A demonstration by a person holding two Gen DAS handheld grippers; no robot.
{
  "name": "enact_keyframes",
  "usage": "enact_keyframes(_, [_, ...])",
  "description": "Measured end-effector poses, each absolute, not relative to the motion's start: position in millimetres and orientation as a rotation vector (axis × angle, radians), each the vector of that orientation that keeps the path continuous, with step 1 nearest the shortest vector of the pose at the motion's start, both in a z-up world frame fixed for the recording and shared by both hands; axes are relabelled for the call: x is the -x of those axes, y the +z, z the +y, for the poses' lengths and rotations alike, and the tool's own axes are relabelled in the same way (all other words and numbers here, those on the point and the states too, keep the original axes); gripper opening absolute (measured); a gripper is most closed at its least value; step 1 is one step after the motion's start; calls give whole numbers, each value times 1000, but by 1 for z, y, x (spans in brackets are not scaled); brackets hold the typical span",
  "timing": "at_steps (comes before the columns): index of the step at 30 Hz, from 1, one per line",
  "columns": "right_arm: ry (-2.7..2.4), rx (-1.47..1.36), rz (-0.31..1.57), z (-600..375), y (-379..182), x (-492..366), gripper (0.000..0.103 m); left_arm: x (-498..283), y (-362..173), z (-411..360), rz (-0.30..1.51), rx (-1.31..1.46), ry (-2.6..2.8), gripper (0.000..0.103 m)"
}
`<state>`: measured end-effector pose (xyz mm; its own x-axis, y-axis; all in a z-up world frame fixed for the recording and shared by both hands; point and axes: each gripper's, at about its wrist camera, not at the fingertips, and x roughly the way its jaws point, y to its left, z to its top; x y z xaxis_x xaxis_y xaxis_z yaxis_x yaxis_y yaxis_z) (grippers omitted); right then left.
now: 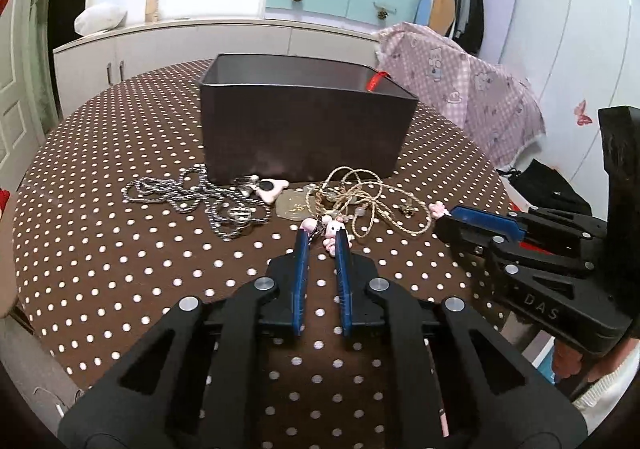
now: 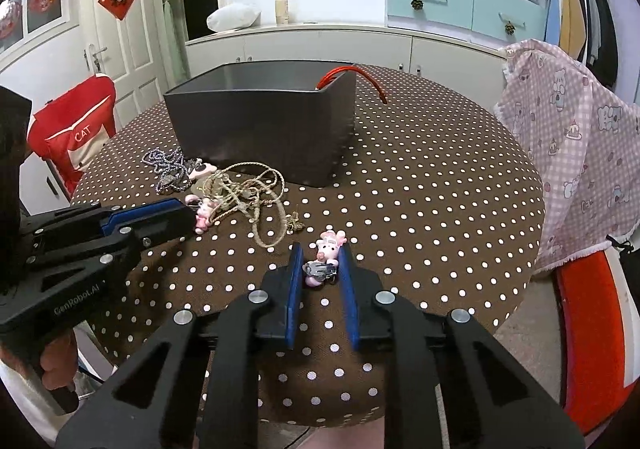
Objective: Organize jewelry
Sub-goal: 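Grasp a pink figurine charm with the left gripper while the right grasps the pink bunny keychain, then lift both pink charms off the table with the left and right grippers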
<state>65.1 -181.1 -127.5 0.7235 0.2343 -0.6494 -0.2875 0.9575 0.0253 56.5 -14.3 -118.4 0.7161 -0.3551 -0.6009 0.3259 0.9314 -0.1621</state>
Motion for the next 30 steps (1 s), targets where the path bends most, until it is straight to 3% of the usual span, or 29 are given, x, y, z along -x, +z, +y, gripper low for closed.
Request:
enact_keyframes(4, [285, 68, 709, -182, -127, -66, 16, -54, -118, -11, 673, 41, -361, 8])
enact_keyframes(20, [270, 51, 712, -186, -124, -65, 16, -63, -118, 1, 715, 74, -362, 9])
enact_keyframes(21, [272, 51, 713, -186, -125, -66, 16, -62, -118, 1, 719, 73, -366, 15])
enact_keyframes(22, [272, 52, 715, -186, -125, -66, 16, -63, -117, 0, 721, 74, -387, 37])
enact_keyframes(23, [272, 51, 716, -186, -125, -66, 16, -62, -115, -1, 710, 80, -411, 75])
enact_keyframes(24, [275, 50, 716, -187, -125, -67, 16, -59, -112, -1, 679, 87, -411, 81])
enact_keyframes(28, [274, 47, 720, -187, -126, -68, 16, -60, -112, -10, 666, 38, -412, 80])
enact_keyframes(30, [275, 46, 719, -187, -126, -68, 16, -65, -118, -15, 684, 7, -403, 61])
